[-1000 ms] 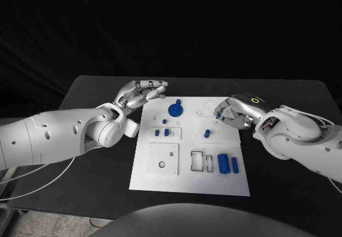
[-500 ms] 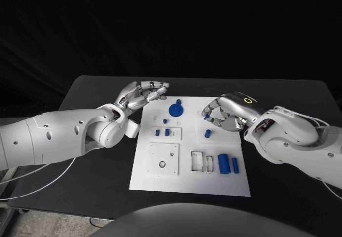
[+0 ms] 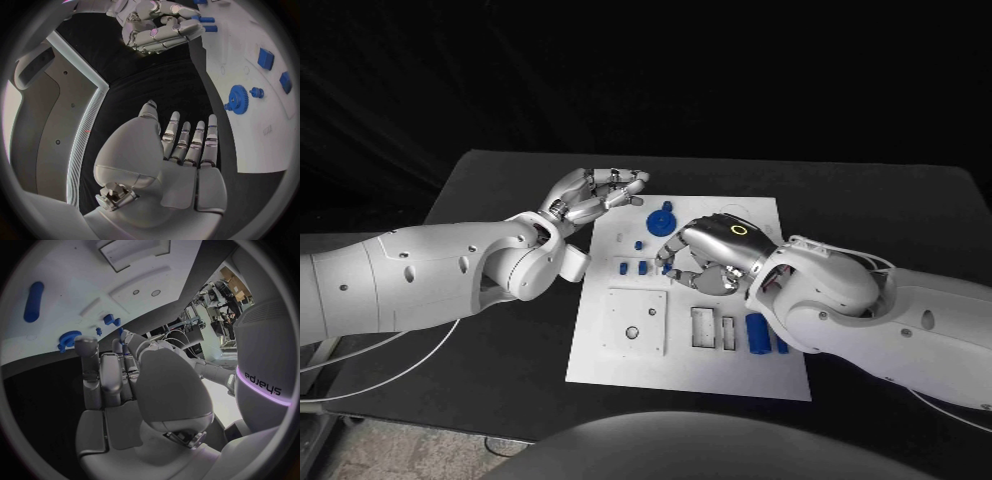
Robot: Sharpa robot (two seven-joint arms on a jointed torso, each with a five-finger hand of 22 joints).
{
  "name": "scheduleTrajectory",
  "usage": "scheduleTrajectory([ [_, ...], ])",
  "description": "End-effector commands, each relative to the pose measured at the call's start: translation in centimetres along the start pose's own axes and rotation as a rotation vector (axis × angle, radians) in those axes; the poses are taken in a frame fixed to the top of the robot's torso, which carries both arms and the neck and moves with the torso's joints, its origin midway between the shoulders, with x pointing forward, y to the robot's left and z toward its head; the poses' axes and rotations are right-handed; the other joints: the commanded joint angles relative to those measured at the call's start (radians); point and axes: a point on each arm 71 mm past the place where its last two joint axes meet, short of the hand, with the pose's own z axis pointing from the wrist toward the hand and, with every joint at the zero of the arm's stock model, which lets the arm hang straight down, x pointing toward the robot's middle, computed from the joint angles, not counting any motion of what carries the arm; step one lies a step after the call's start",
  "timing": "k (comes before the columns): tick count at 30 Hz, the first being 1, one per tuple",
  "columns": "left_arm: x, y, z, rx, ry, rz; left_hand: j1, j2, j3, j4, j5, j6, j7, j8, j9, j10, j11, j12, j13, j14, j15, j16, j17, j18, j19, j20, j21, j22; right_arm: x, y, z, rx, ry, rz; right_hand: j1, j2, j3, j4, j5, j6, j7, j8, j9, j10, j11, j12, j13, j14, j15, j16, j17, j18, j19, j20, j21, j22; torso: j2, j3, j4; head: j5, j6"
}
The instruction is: Assemble the parts on the task board
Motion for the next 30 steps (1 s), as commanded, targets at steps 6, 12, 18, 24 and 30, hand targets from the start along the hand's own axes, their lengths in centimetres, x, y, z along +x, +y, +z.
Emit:
scheduleTrajectory([
  [6, 0.6, -0.1, 0.2, 0.019, 0.014, -0.011, 0.014, 0.004, -0.017, 0.001, 0.004, -0.028, -0.022, -0.005, -0.007, -0.024, -0.001, -0.011, -0.002, -0.011, 0.003, -0.003, -0.001, -0.016, 0.003, -0.002, 0.0, -0.008, 1.8, 1.1, 0.9, -0.035, 0.071, -0.013, 0.005, -0.012, -0.003, -0.007, -0.001, -0.009, 0.001, -0.007, -0.004, 0.004, 0.001, 0.004, -0.001, -0.012, 0.002, -0.012, -0.006, 0.009, -0.016, 0.0, -0.017, 0.067, 0.0, -0.0005, 0.0026, 0.004, 0.0],
  [12, 0.7, 0.1, 0.1, 0.019, 0.018, -0.016, 0.015, 0.005, -0.018, 0.001, 0.005, -0.031, -0.025, -0.006, -0.008, -0.025, 0.001, -0.012, -0.002, -0.011, 0.004, -0.002, -0.001, -0.016, 0.003, -0.002, -0.001, -0.01, 2.5, 1.5, 1.0, -0.044, 0.073, 0.0, 0.006, -0.017, -0.003, -0.01, -0.002, -0.012, 0.003, -0.011, -0.007, 0.002, 0.003, 0.004, -0.003, -0.019, 0.003, -0.023, -0.012, 0.011, -0.026, 0.001, -0.037, 0.063, 0.0, 0.0, 0.0019, 0.013, 0.0],
  [18, 0.7, 0.1, 0.1, 0.018, 0.019, -0.017, 0.015, 0.006, -0.018, 0.001, 0.005, -0.032, -0.024, -0.006, -0.008, -0.026, 0.001, -0.011, -0.002, -0.011, 0.004, -0.002, -0.001, -0.016, 0.003, -0.002, -0.001, -0.01, 2.7, 1.5, 1.0, -0.043, 0.078, -0.001, 0.006, -0.017, -0.003, -0.01, -0.002, -0.012, 0.004, -0.012, -0.007, 0.002, 0.003, 0.005, -0.004, -0.02, 0.004, -0.023, -0.012, 0.011, -0.026, 0.001, -0.038, 0.063, -0.001, -0.001, 0.0004, 0.017, 0.0],
  [24, 0.8, 0.2, 0.1, 0.019, 0.023, -0.02, 0.015, 0.006, -0.018, 0.001, 0.005, -0.032, -0.024, -0.006, -0.008, -0.026, 0.001, -0.011, -0.002, -0.011, 0.004, -0.002, -0.001, -0.016, 0.003, -0.002, -0.001, -0.01, 2.9, 1.6, 0.9, -0.043, 0.089, -0.002, 0.007, -0.018, -0.002, -0.011, -0.001, -0.012, 0.004, -0.013, -0.008, 0.001, 0.003, 0.005, -0.004, -0.02, 0.004, -0.022, -0.011, 0.011, -0.026, 0.001, -0.036, 0.064, -0.001, -0.0008, 0.0011, 0.017, 0.0],
  [30, 0.9, 0.2, 0.2, 0.019, 0.025, -0.021, 0.017, 0.008, -0.019, 0.001, 0.007, -0.032, -0.022, -0.006, -0.009, -0.025, 0.002, -0.01, -0.001, -0.011, 0.005, -0.002, -0.001, -0.016, 0.003, -0.002, -0.001, -0.011, 3.3, 1.6, 0.7, -0.039, 0.1, 0.002, 0.01, -0.019, -0.001, -0.014, 0.0, -0.015, 0.005, -0.016, -0.01, 0.002, 0.004, 0.006, -0.005, -0.022, 0.004, -0.026, -0.014, 0.011, -0.029, 0.002, -0.038, 0.063, -0.001, -0.0004, 0.0012, 0.014, 0.0],
])
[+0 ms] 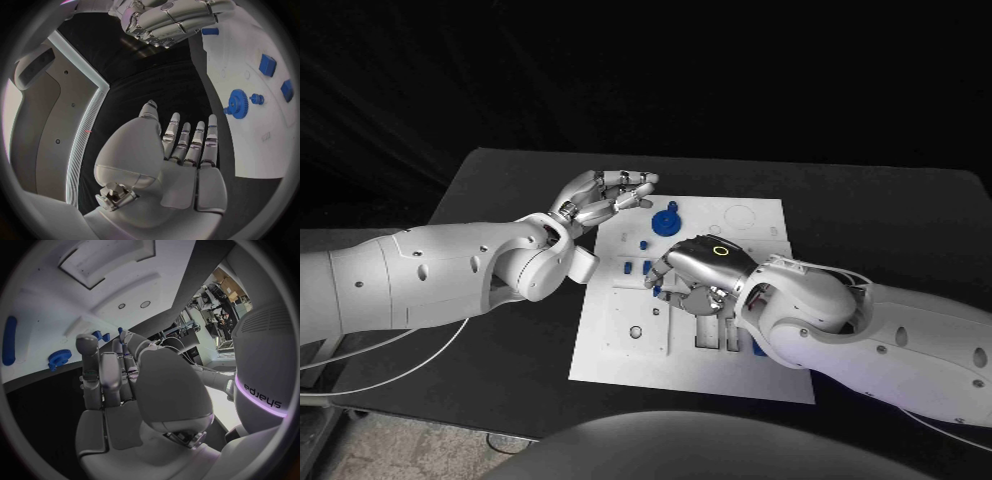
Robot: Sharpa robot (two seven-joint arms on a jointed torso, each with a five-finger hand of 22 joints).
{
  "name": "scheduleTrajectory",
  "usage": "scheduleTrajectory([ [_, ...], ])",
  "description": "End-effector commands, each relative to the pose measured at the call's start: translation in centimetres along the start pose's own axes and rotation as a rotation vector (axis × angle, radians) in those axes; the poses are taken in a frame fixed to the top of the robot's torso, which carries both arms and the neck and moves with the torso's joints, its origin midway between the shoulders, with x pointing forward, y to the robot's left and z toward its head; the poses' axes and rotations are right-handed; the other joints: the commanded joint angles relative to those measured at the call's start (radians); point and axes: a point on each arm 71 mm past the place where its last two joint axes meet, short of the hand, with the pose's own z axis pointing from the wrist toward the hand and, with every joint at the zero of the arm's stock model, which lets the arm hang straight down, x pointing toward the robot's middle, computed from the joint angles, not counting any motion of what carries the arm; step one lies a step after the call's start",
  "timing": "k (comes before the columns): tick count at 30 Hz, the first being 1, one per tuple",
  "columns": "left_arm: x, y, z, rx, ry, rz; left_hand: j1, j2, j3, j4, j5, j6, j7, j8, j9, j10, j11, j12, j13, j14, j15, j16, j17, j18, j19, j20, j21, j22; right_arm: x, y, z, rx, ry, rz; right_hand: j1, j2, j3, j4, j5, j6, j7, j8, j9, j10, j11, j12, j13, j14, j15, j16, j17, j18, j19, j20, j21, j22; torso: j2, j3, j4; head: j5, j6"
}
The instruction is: Assemble the parts on the task board
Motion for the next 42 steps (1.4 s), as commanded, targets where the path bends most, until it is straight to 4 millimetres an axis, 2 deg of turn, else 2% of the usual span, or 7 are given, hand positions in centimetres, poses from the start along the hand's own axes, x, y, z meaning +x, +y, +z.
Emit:
scheduleTrajectory([
  [1, 0.2, -0.1, 0.0, 0.018, 0.015, -0.013, 0.009, 0.0, -0.005, 0.001, 0.003, -0.008, 0.001, -0.006, -0.001, -0.006, 0.003, -0.002, -0.001, -0.005, -0.001, -0.002, -0.001, -0.016, 0.003, -0.002, -0.001, -0.001, 0.5, 0.1, -0.2, -0.004, 0.025, -0.011, 0.002, -0.011, 0.002, -0.005, 0.0, -0.009, -0.001, -0.004, -0.001, 0.004, 0.002, 0.006, 0.001, -0.007, 0.001, -0.004, -0.002, 0.012, -0.007, -0.002, -0.004, 0.063, -0.001, 0.0005, -0.0001, -0.001, 0.0],
  [17, 0.3, 0.0, 0.0, 0.015, 0.02, -0.017, 0.011, 0.003, -0.005, 0.001, 0.005, -0.008, 0.004, -0.005, -0.001, -0.006, 0.004, 0.0, 0.0, -0.005, -0.001, -0.001, -0.001, -0.017, 0.003, -0.002, -0.001, -0.002, 2.2, 0.0, -0.4, 0.008, 0.044, 0.013, 0.004, -0.013, 0.002, -0.007, 0.002, -0.011, 0.0, -0.006, -0.003, 0.003, 0.002, 0.007, 0.0, -0.008, 0.001, -0.003, -0.001, 0.012, -0.009, -0.002, -0.005, 0.063, -0.002, -0.0001, -0.0002, -0.001, 0.0],
  [30, 0.3, 0.1, 0.0, 0.014, 0.022, -0.019, 0.012, 0.005, -0.006, 0.001, 0.005, -0.007, 0.006, -0.004, -0.001, -0.006, 0.005, 0.001, 0.0, 0.001, 0.0, 0.004, 0.0, -0.017, 0.004, -0.002, -0.001, -0.003, 2.6, -0.5, -0.3, 0.026, 0.055, 0.01, 0.005, -0.013, 0.003, -0.008, 0.002, -0.011, 0.0, -0.006, -0.003, 0.003, 0.003, 0.007, -0.001, -0.009, 0.001, -0.005, -0.002, 0.012, -0.009, -0.002, -0.006, 0.062, -0.001, 0.0, -0.0011, -0.005, 0.0],
  [35, 0.3, 0.1, 0.0, 0.013, 0.023, -0.02, 0.012, 0.006, -0.006, 0.001, 0.005, -0.007, 0.006, -0.004, -0.001, -0.005, 0.005, 0.002, 0.0, 0.003, 0.0, 0.006, 0.001, -0.016, 0.004, -0.002, -0.001, -0.003, 2.7, -0.6, -0.2, 0.029, 0.059, 0.012, 0.005, -0.013, 0.003, -0.008, 0.002, -0.011, -0.001, -0.006, -0.003, 0.003, 0.003, 0.007, -0.001, -0.009, 0.001, -0.006, -0.003, 0.012, -0.009, -0.002, -0.006, 0.063, -0.001, -0.0002, 0.0011, -0.007, 0.0],
  [42, 0.3, 0.3, 0.0, 0.009, 0.021, -0.02, 0.013, 0.007, -0.006, 0.001, 0.006, -0.007, 0.007, -0.004, -0.001, -0.005, 0.006, 0.003, 0.0, 0.008, 0.001, 0.01, 0.002, -0.016, 0.004, -0.002, 0.0, -0.004, 2.9, -0.5, -0.2, 0.028, 0.062, 0.02, 0.005, -0.013, 0.003, -0.008, 0.002, -0.011, -0.001, -0.006, -0.003, 0.003, 0.003, 0.007, -0.001, -0.009, 0.001, -0.006, -0.003, 0.012, -0.009, -0.002, -0.006, 0.063, -0.001, 0.0004, 0.0003, -0.005, 0.0],
])
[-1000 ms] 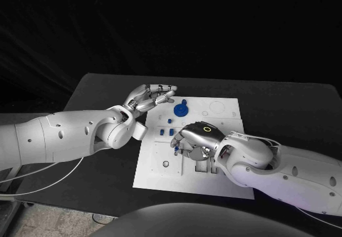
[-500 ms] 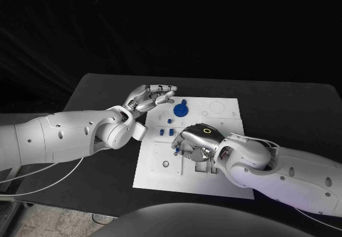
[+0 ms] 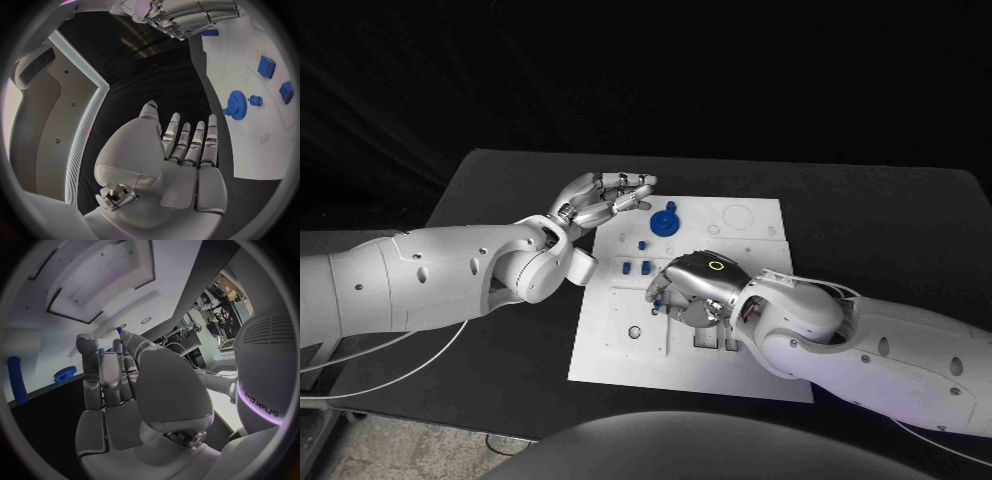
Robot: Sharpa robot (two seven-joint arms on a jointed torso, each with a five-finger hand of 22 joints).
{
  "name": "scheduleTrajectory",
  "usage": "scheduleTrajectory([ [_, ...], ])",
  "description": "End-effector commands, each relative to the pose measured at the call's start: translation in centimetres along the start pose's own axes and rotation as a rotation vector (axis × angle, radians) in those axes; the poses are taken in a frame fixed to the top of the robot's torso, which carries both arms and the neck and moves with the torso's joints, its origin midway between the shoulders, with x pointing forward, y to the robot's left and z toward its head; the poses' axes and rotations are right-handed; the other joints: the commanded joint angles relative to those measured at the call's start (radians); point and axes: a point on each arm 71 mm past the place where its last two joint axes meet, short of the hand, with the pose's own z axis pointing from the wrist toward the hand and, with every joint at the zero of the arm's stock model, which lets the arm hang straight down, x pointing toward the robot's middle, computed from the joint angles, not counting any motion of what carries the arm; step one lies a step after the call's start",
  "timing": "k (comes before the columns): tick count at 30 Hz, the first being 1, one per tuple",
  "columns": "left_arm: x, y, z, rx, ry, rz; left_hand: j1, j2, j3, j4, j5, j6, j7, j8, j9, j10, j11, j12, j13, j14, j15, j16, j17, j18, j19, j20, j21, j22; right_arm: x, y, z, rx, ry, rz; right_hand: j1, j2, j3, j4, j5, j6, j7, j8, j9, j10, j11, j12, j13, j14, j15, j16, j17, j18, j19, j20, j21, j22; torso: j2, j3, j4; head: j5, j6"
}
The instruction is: Assemble the parts on the task board
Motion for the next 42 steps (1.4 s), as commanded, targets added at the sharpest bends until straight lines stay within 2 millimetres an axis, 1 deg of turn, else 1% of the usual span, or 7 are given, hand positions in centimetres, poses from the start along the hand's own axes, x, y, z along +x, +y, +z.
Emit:
scheduleTrajectory([
  [1, 0.2, -0.04, 0.04, 0.013, 0.016, -0.015, 0.009, 0.003, -0.007, 0.001, 0.006, -0.004, 0.004, -0.003, -0.002, -0.002, 0.003, 0.003, 0.0, 0.009, 0.002, 0.006, 0.002, -0.016, 0.004, -0.002, 0.0, -0.002, 0.28, 0.07, 0.0, -0.002, 0.018, -0.005, 0.001, -0.01, 0.0, -0.006, 0.002, -0.007, 0.003, -0.006, -0.001, 0.005, 0.001, 0.003, 0.0, -0.004, -0.001, -0.006, -0.001, 0.012, -0.006, 0.002, -0.006, 0.063, 0.0, 0.0005, 0.0001, 0.0, 0.0],
  [6, 0.12, 0.04, 0.02, 0.01, 0.012, -0.015, 0.009, 0.003, -0.007, 0.001, 0.006, -0.004, 0.004, -0.003, -0.002, -0.002, 0.003, 0.003, 0.0, 0.009, 0.002, 0.007, 0.002, -0.016, 0.004, -0.002, 0.0, -0.002, 0.3, 0.23, -0.05, -0.005, 0.017, 0.003, 0.001, -0.009, 0.001, -0.006, 0.002, -0.007, 0.003, -0.006, -0.001, 0.006, 0.001, 0.004, 0.0, -0.004, -0.001, -0.006, -0.001, 0.012, -0.006, 0.002, -0.005, 0.063, 0.0, 0.0003, -0.0009, 0.001, 0.0],
  [20, 0.1, 0.23, 0.11, 0.001, 0.013, -0.018, 0.01, 0.006, -0.008, 0.001, 0.006, -0.006, 0.002, -0.004, -0.002, -0.003, 0.006, 0.003, 0.0, 0.013, 0.005, 0.01, 0.002, -0.016, 0.005, -0.002, 0.0, -0.003, 0.36, 0.25, -0.09, -0.001, 0.02, 0.024, 0.0, -0.008, 0.001, -0.005, 0.002, -0.005, 0.003, -0.006, -0.002, 0.008, 0.001, 0.005, 0.0, -0.005, -0.001, -0.007, -0.002, 0.012, -0.007, 0.002, -0.006, 0.063, 0.0, 0.0002, -0.0004, 0.0, 0.0],
  [23, 0.06, 0.27, 0.11, -0.002, 0.011, -0.019, 0.01, 0.006, -0.008, 0.001, 0.006, -0.006, 0.002, -0.004, -0.002, -0.003, 0.006, 0.003, 0.0, 0.013, 0.005, 0.01, 0.002, -0.016, 0.005, -0.002, 0.0, -0.003, 0.37, 0.22, -0.05, 0.0, 0.02, 0.024, 0.0, -0.008, 0.001, -0.005, 0.002, -0.005, 0.003, -0.006, -0.002, 0.008, 0.001, 0.005, 0.0, -0.005, -0.001, -0.007, -0.002, 0.012, -0.007, 0.002, -0.006, 0.063, -0.001, -0.0002, -0.0006, 0.0, 0.0],
  [26, 0.05, 0.31, 0.12, -0.004, 0.012, -0.02, 0.011, 0.008, -0.009, 0.001, 0.006, -0.008, 0.002, -0.004, -0.003, -0.003, 0.009, 0.003, 0.0, 0.017, 0.007, 0.014, 0.003, -0.016, 0.007, -0.002, 0.001, -0.004, 0.39, 0.16, -0.02, 0.002, 0.02, 0.021, 0.0, -0.008, 0.001, -0.005, 0.002, -0.005, 0.002, -0.006, -0.002, 0.007, 0.001, 0.005, 0.0, -0.005, -0.001, -0.008, -0.003, 0.012, -0.007, 0.002, -0.007, 0.063, 0.0, -0.0006, 0.0006, -0.001, 0.0],
  [33, 0.13, 0.4, 0.15, -0.007, 0.015, -0.024, 0.012, 0.01, -0.01, 0.001, 0.006, -0.008, 0.001, -0.003, -0.003, -0.004, 0.01, 0.004, 0.0, 0.021, 0.009, 0.017, 0.003, -0.016, 0.009, -0.002, 0.002, -0.004, 0.51, -0.17, 0.16, 0.009, 0.025, 0.016, 0.0, -0.01, 0.0, -0.005, 0.002, -0.007, 0.002, -0.008, -0.003, 0.005, 0.002, 0.005, -0.001, -0.006, -0.001, -0.009, -0.004, 0.013, -0.009, 0.002, -0.01, 0.062, 0.0, -0.0018, 0.0002, -0.003, 0.0],
  [42, 0.14, 0.49, 0.16, -0.01, 0.017, -0.027, 0.012, 0.012, -0.011, 0.001, 0.006, -0.009, 0.001, -0.003, -0.003, -0.004, 0.01, 0.003, -0.001, 0.022, 0.011, 0.018, 0.003, -0.016, 0.01, -0.002, 0.003, -0.004, 0.72, -0.2, 0.18, 0.009, 0.031, 0.019, -0.001, -0.01, 0.001, -0.005, 0.002, -0.007, 0.001, -0.009, -0.004, 0.003, 0.002, 0.004, -0.002, -0.007, 0.0, -0.01, -0.004, 0.013, -0.01, 0.003, -0.012, 0.062, 0.0, -0.0004, 0.0004, 0.001, 0.0],
])
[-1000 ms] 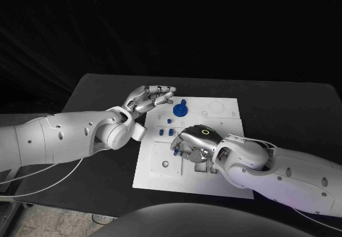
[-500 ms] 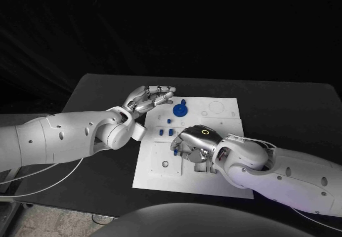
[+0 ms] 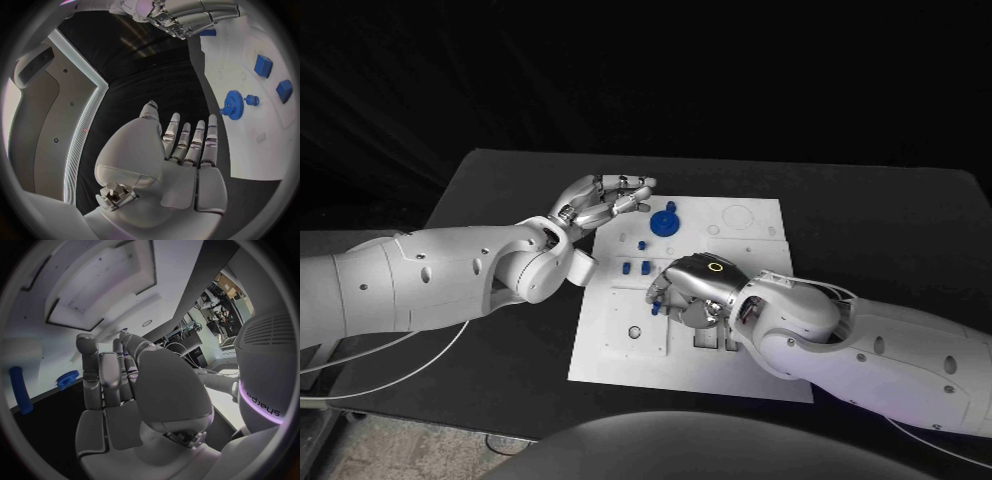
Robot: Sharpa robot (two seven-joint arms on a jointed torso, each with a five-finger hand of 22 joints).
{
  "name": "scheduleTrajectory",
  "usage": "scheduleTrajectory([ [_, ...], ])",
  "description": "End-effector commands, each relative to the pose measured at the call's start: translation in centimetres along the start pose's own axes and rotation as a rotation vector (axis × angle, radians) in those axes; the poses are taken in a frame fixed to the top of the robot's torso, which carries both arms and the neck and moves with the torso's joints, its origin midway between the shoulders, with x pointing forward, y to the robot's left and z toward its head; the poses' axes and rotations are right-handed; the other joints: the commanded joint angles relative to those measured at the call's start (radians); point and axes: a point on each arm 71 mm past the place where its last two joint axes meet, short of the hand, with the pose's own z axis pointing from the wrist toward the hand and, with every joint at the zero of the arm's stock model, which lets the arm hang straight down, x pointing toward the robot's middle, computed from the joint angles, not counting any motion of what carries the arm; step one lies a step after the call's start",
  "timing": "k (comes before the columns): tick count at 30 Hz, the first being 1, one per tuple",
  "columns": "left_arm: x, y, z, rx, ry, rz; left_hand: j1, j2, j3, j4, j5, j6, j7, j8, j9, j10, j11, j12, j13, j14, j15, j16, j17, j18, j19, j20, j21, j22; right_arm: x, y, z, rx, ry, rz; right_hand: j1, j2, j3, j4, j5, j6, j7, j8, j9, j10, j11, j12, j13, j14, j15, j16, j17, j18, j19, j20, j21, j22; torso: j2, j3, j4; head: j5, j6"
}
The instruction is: Assemble the parts on the task board
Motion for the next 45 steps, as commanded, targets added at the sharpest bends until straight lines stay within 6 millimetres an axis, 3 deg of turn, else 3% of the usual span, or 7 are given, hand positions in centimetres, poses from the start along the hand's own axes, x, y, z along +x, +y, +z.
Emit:
scheduleTrajectory([
  [1, 0.24, -0.01, 0.04, 0.004, 0.017, -0.019, 0.007, 0.006, -0.005, 0.001, 0.006, -0.009, 0.001, -0.003, -0.001, -0.001, 0.007, 0.003, -0.001, 0.004, 0.0, 0.003, 0.002, -0.016, 0.006, 0.002, 0.003, -0.001, 0.24, 0.11, 0.02, -0.005, 0.019, -0.002, -0.001, -0.011, 0.0, -0.006, 0.002, -0.008, 0.001, -0.005, -0.002, 0.001, 0.003, 0.003, -0.002, -0.008, 0.0, -0.006, -0.001, 0.013, -0.007, -0.001, -0.003, 0.061, 0.0, 0.001, 0.0003, 0.002, 0.0],
  [15, 0.19, 0.14, 0.01, -0.002, 0.016, -0.028, 0.008, 0.012, -0.007, 0.001, 0.008, -0.008, 0.007, -0.002, -0.002, -0.001, 0.005, 0.005, -0.001, 0.009, 0.003, 0.008, 0.002, -0.018, 0.008, 0.002, 0.004, -0.003, 0.33, 0.38, -0.08, -0.022, 0.017, 0.002, -0.008, -0.026, 0.003, -0.005, -0.002, -0.067, 0.012, -0.027, -0.027, -0.052, 0.018, -0.012, -0.018, -0.024, 0.011, -0.025, -0.014, 0.016, -0.027, 0.008, -0.03, 0.055, 0.001, 0.0014, -0.0006, -0.001, 0.0],
  [18, 0.14, 0.18, 0.01, -0.004, 0.012, -0.033, 0.009, 0.014, -0.007, 0.001, 0.008, -0.008, 0.009, -0.001, -0.002, -0.001, 0.005, 0.006, 0.0, 0.01, 0.003, 0.009, 0.002, -0.018, 0.009, 0.002, 0.005, -0.003, 0.34, 0.38, -0.12, -0.023, 0.017, 0.003, -0.011, -0.033, 0.004, -0.004, -0.004, -0.101, 0.009, -0.027, -0.039, -0.076, 0.023, -0.018, -0.023, -0.033, 0.013, -0.036, -0.021, 0.02, -0.039, 0.01, -0.05, 0.051, 0.0, 0.0016, -0.0009, 0.0, 0.0],
  [21, 0.11, 0.21, 0.0, -0.006, 0.01, -0.036, 0.01, 0.015, -0.007, 0.001, 0.009, -0.007, 0.01, -0.001, -0.002, -0.001, 0.004, 0.006, 0.0, 0.01, 0.004, 0.009, 0.002, -0.018, 0.01, 0.002, 0.005, -0.003, 0.33, 0.38, -0.16, -0.025, 0.015, 0.005, -0.013, -0.038, 0.003, -0.004, -0.008, -0.141, -0.01, -0.026, -0.055, -0.102, 0.029, -0.019, -0.026, -0.044, 0.016, -0.047, -0.028, 0.023, -0.053, 0.012, -0.073, 0.046, 0.001, 0.0016, -0.0004, -0.001, 0.0],
  [24, 0.09, 0.23, -0.01, -0.007, 0.009, -0.037, 0.012, 0.017, -0.007, 0.0, 0.01, -0.006, 0.013, 0.001, -0.001, -0.001, 0.003, 0.007, 0.0, 0.011, 0.004, 0.011, 0.002, -0.019, 0.011, 0.002, 0.006, -0.004, 0.24, 0.43, -0.21, -0.034, 0.002, 0.009, -0.011, -0.035, 0.004, -0.003, -0.01, -0.142, 0.006, -0.022, -0.06, -0.094, 0.023, -0.001, -0.02, -0.048, 0.009, -0.049, -0.03, 0.026, -0.059, 0.01, -0.079, 0.045, 0.001, 0.0016, -0.0001, -0.001, 0.0],
  [28, 0.05, 0.25, -0.02, -0.008, 0.006, -0.037, 0.014, 0.018, -0.007, 0.0, 0.011, -0.006, 0.014, 0.001, -0.001, -0.001, 0.003, 0.007, 0.0, 0.012, 0.004, 0.012, 0.002, -0.019, 0.011, 0.002, 0.006, -0.004, 0.11, 0.55, -0.24, -0.047, -0.017, 0.015, -0.009, -0.033, 0.003, -0.003, -0.01, -0.148, 0.015, -0.022, -0.068, -0.084, 0.017, 0.023, -0.011, -0.049, 0.002, -0.046, -0.029, 0.026, -0.059, 0.006, -0.073, 0.047, 0.001, 0.0012, -0.0009, -0.001, 0.0],
  [45, 0.09, 0.29, 0.0, -0.01, 0.009, -0.033, 0.017, 0.02, -0.007, -0.001, 0.012, -0.005, 0.016, 0.002, -0.001, -0.001, 0.002, 0.008, 0.0, 0.013, 0.004, 0.014, 0.002, -0.019, 0.013, 0.002, 0.007, -0.005, -0.06, 0.38, -0.41, -0.044, -0.042, 0.023, 0.0, -0.026, 0.008, -0.006, -0.002, -0.146, 0.022, -0.022, -0.08, -0.076, 0.014, 0.049, -0.004, -0.049, 0.003, -0.043, -0.029, 0.024, -0.059, 0.003, -0.067, 0.048, 0.001, 0.0016, 0.0006, -0.004, 0.0],
])
